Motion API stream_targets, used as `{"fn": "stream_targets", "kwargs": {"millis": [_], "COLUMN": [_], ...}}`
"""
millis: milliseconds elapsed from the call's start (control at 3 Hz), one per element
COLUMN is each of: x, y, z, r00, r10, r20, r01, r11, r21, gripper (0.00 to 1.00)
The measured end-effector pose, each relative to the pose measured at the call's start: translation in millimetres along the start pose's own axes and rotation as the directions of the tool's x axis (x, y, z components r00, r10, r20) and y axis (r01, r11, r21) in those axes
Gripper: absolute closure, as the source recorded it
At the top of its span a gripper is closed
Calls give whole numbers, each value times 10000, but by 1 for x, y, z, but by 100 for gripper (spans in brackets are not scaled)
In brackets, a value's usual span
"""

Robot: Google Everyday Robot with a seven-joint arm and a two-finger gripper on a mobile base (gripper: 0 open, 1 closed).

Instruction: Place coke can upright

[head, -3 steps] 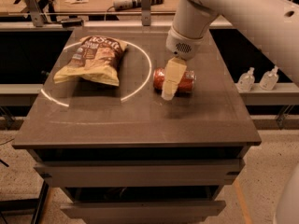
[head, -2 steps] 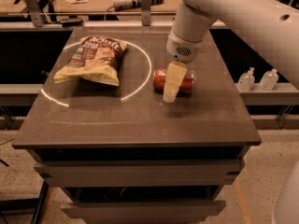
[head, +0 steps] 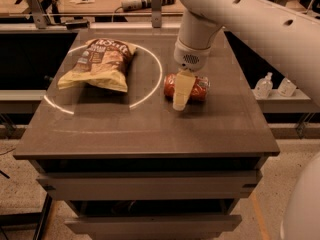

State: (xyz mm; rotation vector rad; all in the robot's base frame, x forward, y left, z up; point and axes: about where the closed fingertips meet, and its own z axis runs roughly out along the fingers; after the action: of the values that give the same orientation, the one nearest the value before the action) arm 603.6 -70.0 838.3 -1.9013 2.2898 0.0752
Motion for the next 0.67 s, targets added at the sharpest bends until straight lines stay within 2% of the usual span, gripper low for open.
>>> {"fn": "stream_targets", "kwargs": {"millis": [667], "x": [5], "y": [-1], "z": [4], "r00": [9976], "r10": [-403], "r20": [-561], "r01": [403], "r11": [9992], "r21": [-7], "gripper": [65]}}
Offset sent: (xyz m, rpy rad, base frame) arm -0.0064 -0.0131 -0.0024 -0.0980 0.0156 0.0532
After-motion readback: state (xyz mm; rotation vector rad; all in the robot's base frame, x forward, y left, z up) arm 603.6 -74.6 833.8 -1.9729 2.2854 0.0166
